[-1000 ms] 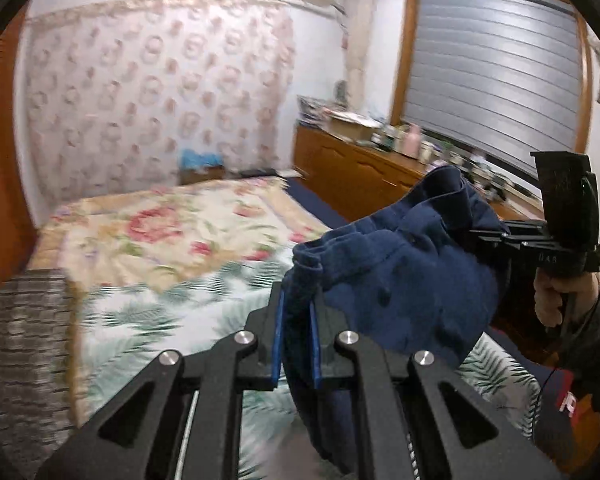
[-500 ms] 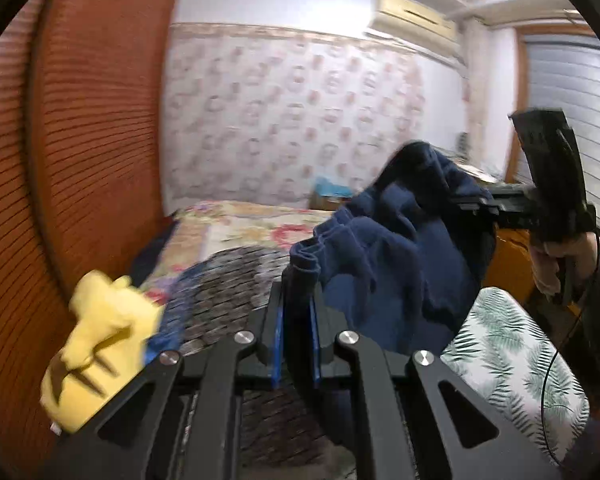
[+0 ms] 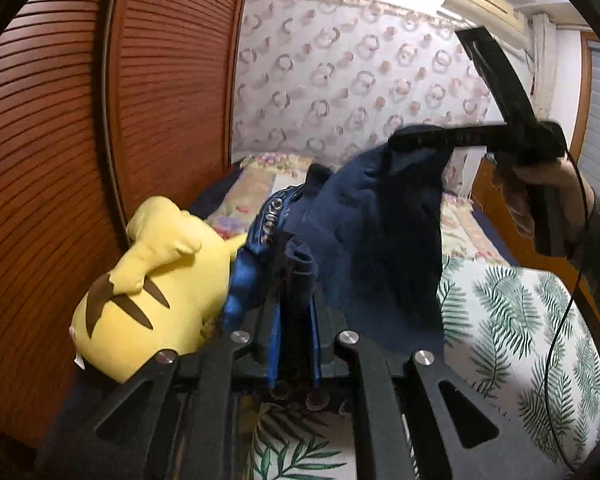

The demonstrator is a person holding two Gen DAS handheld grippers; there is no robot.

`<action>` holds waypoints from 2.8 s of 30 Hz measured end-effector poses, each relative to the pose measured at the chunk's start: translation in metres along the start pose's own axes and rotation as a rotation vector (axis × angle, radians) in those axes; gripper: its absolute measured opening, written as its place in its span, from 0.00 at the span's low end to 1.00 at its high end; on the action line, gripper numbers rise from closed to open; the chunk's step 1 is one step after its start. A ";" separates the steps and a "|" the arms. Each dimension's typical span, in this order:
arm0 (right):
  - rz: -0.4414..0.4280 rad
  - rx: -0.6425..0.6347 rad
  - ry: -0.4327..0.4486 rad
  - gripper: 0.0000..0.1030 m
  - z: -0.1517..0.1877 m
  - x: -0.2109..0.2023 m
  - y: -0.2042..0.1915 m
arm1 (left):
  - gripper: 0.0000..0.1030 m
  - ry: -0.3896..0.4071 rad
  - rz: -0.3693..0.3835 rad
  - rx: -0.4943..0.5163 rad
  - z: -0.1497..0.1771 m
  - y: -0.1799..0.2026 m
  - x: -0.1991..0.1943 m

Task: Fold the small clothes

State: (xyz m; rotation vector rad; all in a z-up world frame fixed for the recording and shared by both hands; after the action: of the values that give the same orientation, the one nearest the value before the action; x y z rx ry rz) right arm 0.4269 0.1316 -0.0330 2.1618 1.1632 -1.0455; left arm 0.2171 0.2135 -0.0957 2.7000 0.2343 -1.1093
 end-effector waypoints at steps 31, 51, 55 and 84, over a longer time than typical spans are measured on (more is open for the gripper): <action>0.294 0.388 0.227 0.76 0.268 -0.231 -0.002 | 0.27 0.065 0.044 0.221 0.022 0.159 -0.084; 0.405 0.529 0.335 0.77 0.331 -0.311 0.005 | 0.28 0.108 0.107 0.268 0.024 0.226 -0.119; 0.404 0.531 0.335 0.77 0.332 -0.311 0.004 | 0.28 0.109 0.105 0.270 0.024 0.226 -0.120; 0.406 0.545 0.332 0.77 0.337 -0.315 0.008 | 0.28 0.123 0.106 0.265 0.023 0.222 -0.126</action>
State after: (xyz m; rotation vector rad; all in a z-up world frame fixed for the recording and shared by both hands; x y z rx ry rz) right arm 0.1882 -0.2595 0.0167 2.9246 0.5434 -0.9108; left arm 0.1632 -0.0147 0.0075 2.9762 -0.0406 -1.0090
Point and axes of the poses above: each gripper's, at about its wrist camera, not at the fingertips, and x roughly the way its jaws point, y to its right, z to its underside, the point moved 9 cm from there along x, roughly the way its jaws point, and after that the axes turned 11 degrees about -y, right-handed, at the moved point
